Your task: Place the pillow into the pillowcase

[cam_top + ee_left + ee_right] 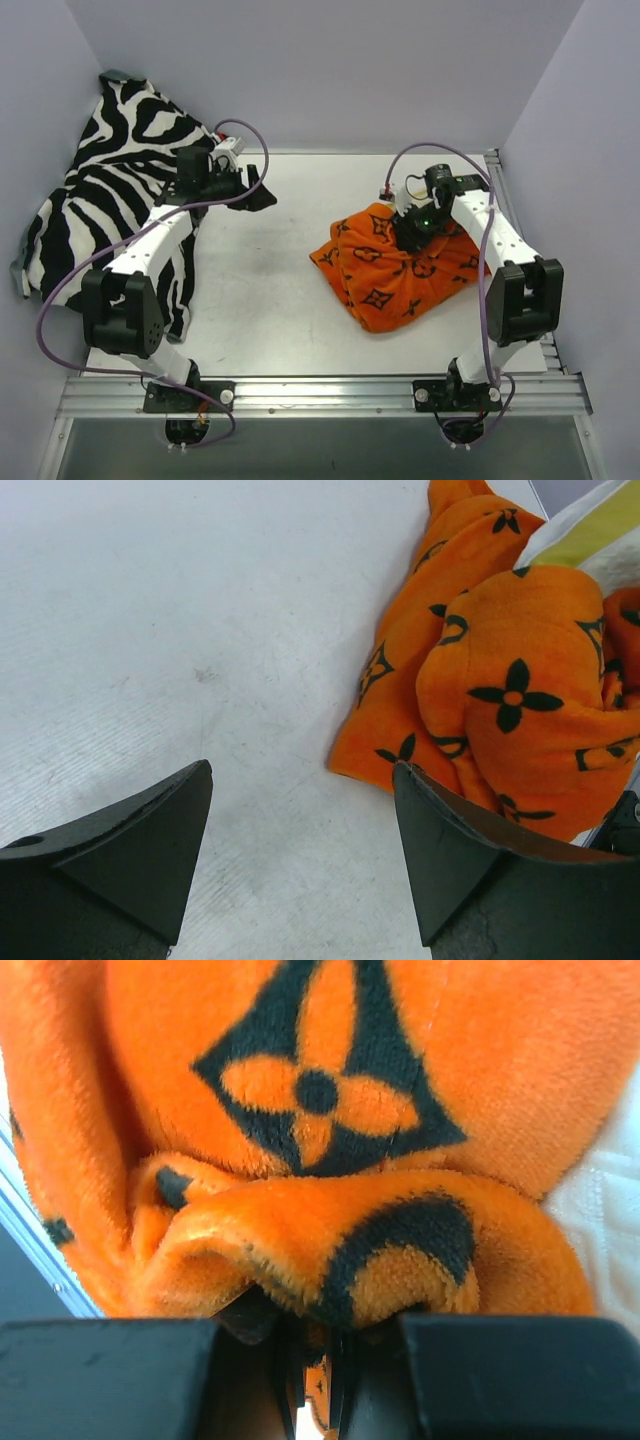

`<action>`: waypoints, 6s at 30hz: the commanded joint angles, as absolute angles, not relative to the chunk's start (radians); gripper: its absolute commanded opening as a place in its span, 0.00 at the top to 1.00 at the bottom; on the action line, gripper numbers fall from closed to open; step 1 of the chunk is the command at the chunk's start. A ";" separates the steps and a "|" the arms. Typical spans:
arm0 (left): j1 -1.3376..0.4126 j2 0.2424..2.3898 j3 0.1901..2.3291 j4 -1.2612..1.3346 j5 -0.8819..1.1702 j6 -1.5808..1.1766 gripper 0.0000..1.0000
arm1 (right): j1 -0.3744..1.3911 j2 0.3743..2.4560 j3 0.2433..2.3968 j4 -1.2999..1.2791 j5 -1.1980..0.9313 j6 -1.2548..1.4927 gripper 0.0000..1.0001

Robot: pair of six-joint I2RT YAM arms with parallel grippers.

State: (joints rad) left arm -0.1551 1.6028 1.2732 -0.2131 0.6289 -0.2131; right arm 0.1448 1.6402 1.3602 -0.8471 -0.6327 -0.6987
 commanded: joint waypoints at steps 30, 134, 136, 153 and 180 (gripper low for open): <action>-0.398 2.120 1.759 -0.168 0.799 -0.330 1.00 | -0.164 1.364 1.084 -1.093 -0.537 -1.162 1.00; -0.718 2.194 1.853 -0.289 0.894 -0.335 1.00 | -0.451 1.706 1.454 -1.017 -0.657 -0.292 0.52; -0.690 2.186 1.853 -0.138 0.948 -0.452 1.00 | -0.404 1.652 1.416 -0.935 -0.838 -0.205 0.46; -0.630 2.214 1.841 0.400 1.032 -0.905 1.00 | 0.056 1.618 0.832 0.394 -0.700 0.974 0.78; -0.652 2.187 1.597 0.638 0.939 -0.989 1.00 | -0.276 1.686 0.957 -0.405 -0.563 0.420 0.88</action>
